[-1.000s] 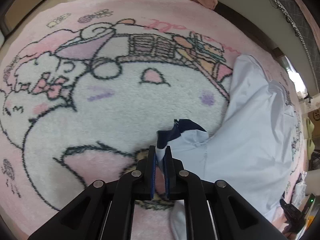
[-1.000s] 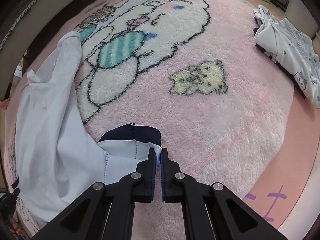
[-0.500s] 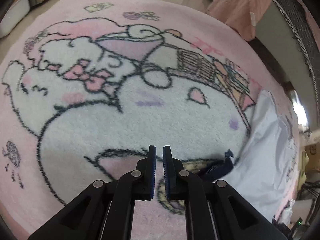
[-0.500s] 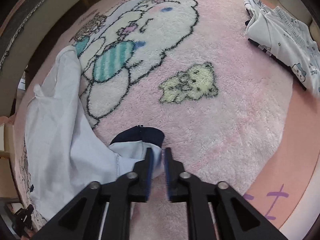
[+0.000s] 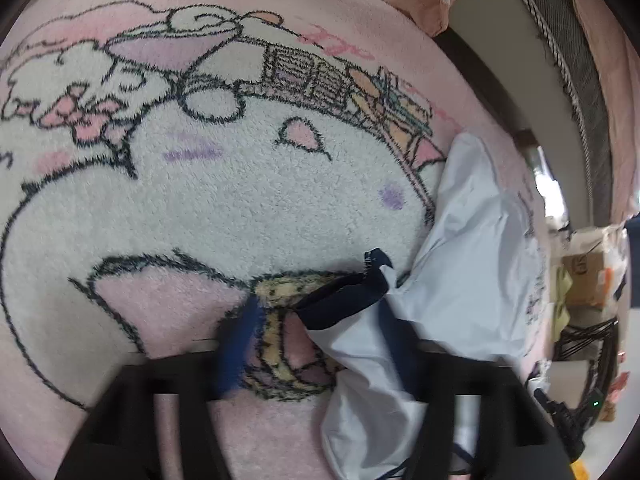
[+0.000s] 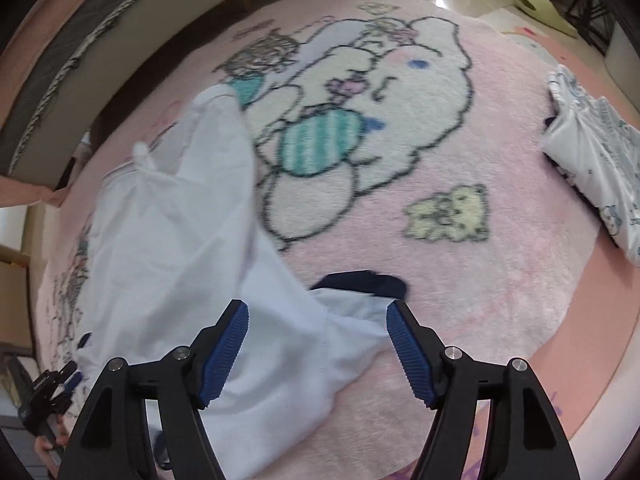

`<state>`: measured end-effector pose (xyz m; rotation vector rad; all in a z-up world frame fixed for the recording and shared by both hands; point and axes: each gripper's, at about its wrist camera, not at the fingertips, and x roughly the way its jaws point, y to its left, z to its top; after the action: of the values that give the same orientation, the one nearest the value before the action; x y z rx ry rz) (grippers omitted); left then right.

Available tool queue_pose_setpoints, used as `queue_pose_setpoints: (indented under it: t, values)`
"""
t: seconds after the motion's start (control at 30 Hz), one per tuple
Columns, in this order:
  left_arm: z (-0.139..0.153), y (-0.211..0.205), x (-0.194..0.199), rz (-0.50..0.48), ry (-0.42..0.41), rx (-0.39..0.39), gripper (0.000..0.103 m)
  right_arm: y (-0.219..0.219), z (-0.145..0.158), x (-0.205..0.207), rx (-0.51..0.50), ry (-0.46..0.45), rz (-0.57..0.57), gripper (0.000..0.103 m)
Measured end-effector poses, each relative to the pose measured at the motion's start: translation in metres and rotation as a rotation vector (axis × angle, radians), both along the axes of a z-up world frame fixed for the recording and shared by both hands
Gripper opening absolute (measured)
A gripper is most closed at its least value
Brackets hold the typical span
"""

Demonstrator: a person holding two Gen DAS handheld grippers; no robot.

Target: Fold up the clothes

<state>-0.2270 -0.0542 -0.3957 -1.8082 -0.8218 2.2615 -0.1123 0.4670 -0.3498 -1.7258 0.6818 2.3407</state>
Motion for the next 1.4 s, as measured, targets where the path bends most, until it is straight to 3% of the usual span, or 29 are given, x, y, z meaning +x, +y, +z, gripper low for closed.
queue_pose_setpoints:
  t: [0.13, 0.33, 0.43, 0.53, 0.67, 0.93, 1.13, 1.4]
  values:
    - [0.001, -0.009, 0.003, 0.052, -0.008, 0.068, 0.097, -0.042, 0.019, 0.001, -0.013, 0.056, 0.135, 0.072]
    - [-0.007, -0.017, 0.009, 0.101, -0.039, 0.134, 0.097, -0.110, 0.043, 0.021, -0.203, 0.145, 0.376, 0.072]
    - [-0.009, -0.018, 0.014, 0.113, -0.050, 0.173, 0.097, -0.146, 0.044, 0.036, -0.210, 0.172, 0.515, 0.072]
    - [-0.007, -0.015, 0.017, 0.111, -0.056, 0.177, 0.097, -0.175, 0.031, 0.047, -0.280, 0.148, 0.606, 0.072]
    - [-0.006, -0.012, 0.017, 0.097, -0.074, 0.194, 0.097, -0.202, 0.003, 0.057, -0.369, 0.111, 0.657, 0.072]
    - [-0.012, -0.017, 0.009, 0.087, -0.134, 0.196, 0.097, -0.235, -0.034, 0.072, -0.424, 0.087, 0.797, 0.072]
    - [-0.026, -0.023, 0.009, 0.126, -0.166, 0.297, 0.097, -0.256, -0.052, 0.074, -0.442, 0.051, 0.863, 0.072]
    - [-0.049, -0.027, 0.014, 0.159, -0.217, 0.377, 0.097, -0.275, -0.076, 0.065, -0.432, 0.001, 0.854, 0.072]
